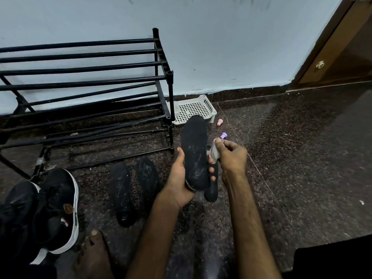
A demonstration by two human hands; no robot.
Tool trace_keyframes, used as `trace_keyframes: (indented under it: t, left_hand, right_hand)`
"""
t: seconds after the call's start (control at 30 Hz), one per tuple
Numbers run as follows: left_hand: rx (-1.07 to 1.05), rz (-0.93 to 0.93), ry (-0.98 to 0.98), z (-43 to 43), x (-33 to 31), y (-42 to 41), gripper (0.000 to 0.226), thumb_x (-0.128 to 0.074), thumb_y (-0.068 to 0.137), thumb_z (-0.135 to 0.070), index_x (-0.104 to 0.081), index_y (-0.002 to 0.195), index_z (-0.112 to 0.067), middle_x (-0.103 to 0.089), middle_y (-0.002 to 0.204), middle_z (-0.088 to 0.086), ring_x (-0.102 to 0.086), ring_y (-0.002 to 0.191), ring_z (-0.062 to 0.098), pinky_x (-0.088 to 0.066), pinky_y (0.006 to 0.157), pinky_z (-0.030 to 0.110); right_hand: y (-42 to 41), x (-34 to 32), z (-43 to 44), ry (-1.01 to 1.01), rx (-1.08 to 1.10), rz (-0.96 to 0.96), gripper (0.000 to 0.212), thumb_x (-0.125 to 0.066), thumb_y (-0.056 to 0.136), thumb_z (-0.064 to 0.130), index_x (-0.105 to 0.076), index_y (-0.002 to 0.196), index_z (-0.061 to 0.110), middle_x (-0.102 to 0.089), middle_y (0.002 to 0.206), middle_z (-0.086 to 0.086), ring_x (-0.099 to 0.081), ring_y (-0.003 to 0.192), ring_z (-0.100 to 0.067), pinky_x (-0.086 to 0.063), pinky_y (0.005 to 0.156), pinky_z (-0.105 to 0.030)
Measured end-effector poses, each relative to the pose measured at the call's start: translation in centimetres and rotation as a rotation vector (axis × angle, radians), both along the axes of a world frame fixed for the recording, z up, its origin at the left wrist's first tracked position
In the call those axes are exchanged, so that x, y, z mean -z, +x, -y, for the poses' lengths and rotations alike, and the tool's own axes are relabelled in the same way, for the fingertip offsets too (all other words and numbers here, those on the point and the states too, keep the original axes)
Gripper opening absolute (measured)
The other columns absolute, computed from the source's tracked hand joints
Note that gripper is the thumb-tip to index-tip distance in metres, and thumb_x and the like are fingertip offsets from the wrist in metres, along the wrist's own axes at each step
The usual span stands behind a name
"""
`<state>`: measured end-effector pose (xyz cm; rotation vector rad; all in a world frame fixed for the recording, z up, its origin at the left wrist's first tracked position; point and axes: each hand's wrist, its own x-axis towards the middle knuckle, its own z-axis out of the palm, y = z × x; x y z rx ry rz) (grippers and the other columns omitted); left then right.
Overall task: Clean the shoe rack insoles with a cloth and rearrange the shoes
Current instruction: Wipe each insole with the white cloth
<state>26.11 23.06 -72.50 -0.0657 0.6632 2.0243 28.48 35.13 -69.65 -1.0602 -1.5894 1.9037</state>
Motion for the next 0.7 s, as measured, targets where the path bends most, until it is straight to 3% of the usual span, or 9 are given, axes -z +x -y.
trace_keyframes:
  t: [0.1,0.27,0.43,0.53,0.7]
  left_hand:
    - [-0.097,0.017,-0.018,0.4,0.5,-0.7,0.082,-0.020,0.093,-0.074,-0.058,0.122,-0.007,-0.061,0.096,0.010,-0.059,0.077,0.021,-0.054,0.065,0.032]
    - [-0.269,-0.036,0.018,1.0,0.4,-1.7,0.076,-0.028,0.094,-0.071,-0.054,0.129,-0.010,-0.059,0.094,0.008,-0.056,0.076,0.020,-0.050,0.067,0.036]
    - [-0.386,-0.046,0.021,0.7,0.0,-1.7,0.080,-0.031,0.093,-0.071,-0.050,0.141,-0.010,-0.060,0.088,0.008,-0.059,0.076,0.018,-0.052,0.071,0.031]
    - [-0.410,-0.049,0.017,0.3,-0.1,-1.6,0.084,-0.032,0.091,-0.074,-0.048,0.143,-0.010,-0.058,0.086,0.005,-0.054,0.072,0.017,-0.052,0.067,0.033]
    - [-0.452,-0.034,-0.047,0.4,0.3,-1.6,0.086,-0.028,0.091,-0.075,-0.052,0.139,-0.007,-0.057,0.079,0.003,-0.051,0.065,0.015,-0.051,0.068,0.035]
  right_hand:
    - [1.6,0.0,0.4,0.324,0.003,0.060,0.011,-0.072,0.088,0.016,-0.069,0.099,0.017,-0.071,0.080,0.007,-0.068,0.073,-0.010,-0.050,0.059,-0.022]
    - [3.9,-1.4,1.9,0.679,-0.157,0.050,0.018,-0.074,0.086,0.013,-0.070,0.103,0.020,-0.069,0.089,0.009,-0.061,0.075,0.002,-0.045,0.063,-0.004]
    - [4.2,-1.9,3.4,1.026,-0.417,0.083,0.008,-0.074,0.085,0.013,-0.073,0.092,0.016,-0.067,0.092,0.004,-0.060,0.082,-0.009,-0.047,0.074,-0.020]
    - [4.5,-0.8,4.2,1.033,-0.654,0.226,0.006,-0.071,0.086,0.014,-0.074,0.089,0.017,-0.066,0.092,0.002,-0.061,0.085,-0.014,-0.045,0.075,-0.023]
    - [4.6,-0.9,4.6,0.849,-0.734,0.202,0.008,-0.071,0.084,0.015,-0.077,0.086,0.019,-0.072,0.087,0.007,-0.064,0.082,-0.003,-0.047,0.075,-0.015]
